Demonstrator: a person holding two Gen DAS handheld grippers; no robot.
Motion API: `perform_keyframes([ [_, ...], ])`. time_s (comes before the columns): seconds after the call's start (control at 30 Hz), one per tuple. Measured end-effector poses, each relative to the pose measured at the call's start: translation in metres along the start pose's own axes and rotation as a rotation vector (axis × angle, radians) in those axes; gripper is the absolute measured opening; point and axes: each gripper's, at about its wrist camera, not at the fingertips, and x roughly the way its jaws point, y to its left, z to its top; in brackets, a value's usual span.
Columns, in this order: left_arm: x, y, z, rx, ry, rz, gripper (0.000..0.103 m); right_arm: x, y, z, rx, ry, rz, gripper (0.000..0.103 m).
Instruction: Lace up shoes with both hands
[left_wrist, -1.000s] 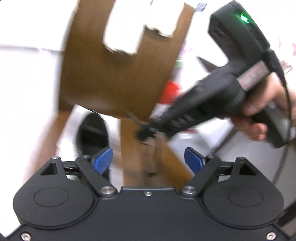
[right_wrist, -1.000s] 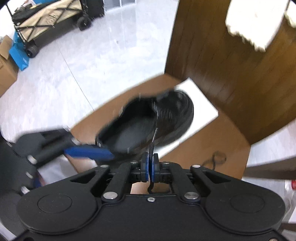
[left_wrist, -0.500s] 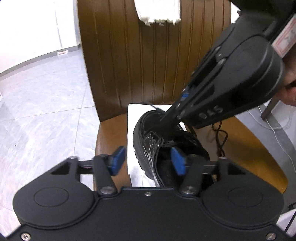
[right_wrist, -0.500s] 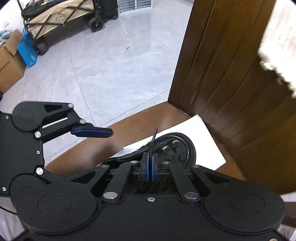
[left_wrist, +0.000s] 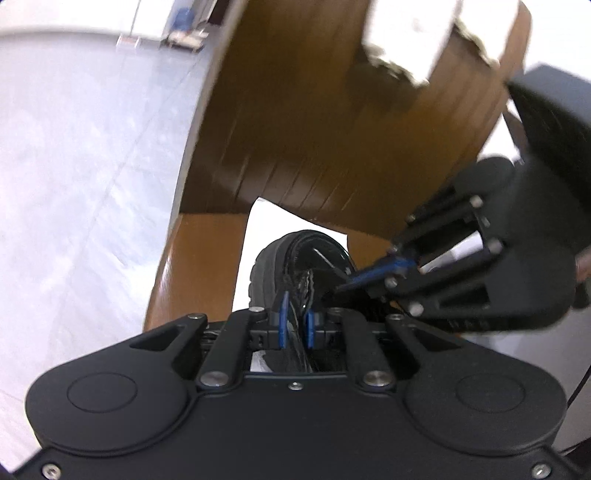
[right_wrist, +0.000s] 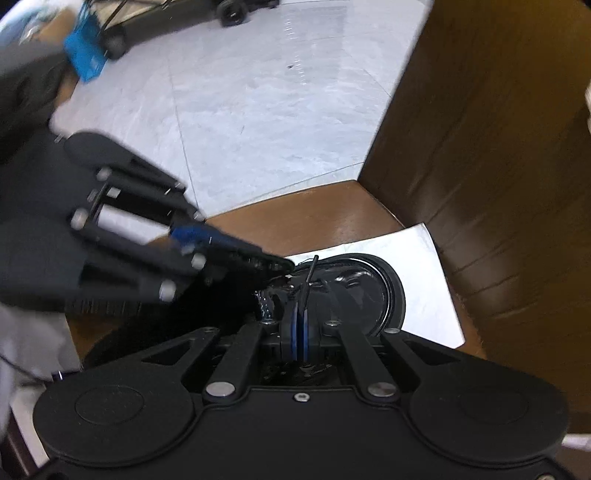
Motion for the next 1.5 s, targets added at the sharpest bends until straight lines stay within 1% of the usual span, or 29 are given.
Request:
perform_keyframes([
  [0.07,0.000,0.006,0.000,-0.036,-0.001,-0.020,0.011,-0.003,0.002,0.002,-0.023,0.010,0.002,0.003],
  [0.23,-0.003,0.011,-0.001,-0.054,0.003,-0.036,0.011,-0.005,0.012,0.008,-0.130,0.062,-0.015,0.003],
  [0.43,0.001,0.016,0.001,-0.050,0.007,-0.052,0.012,0.001,0.028,0.026,-0.347,0.203,-0.010,0.003],
  [0.57,0.000,0.014,0.003,-0.026,0.010,-0.047,0.012,0.006,0.038,0.037,-0.446,0.282,-0.014,0.003],
  [0.7,0.001,0.016,0.003,-0.034,0.011,-0.058,0.012,0.009,0.045,0.043,-0.484,0.329,-0.020,0.003],
  [0.97,0.001,0.019,0.005,-0.038,0.013,-0.070,0.012,0.008,0.051,0.048,-0.497,0.368,-0.044,0.003],
  [1.5,0.001,0.020,0.003,-0.064,0.016,-0.090,0.012,0.015,0.049,0.053,-0.513,0.406,-0.034,0.003],
])
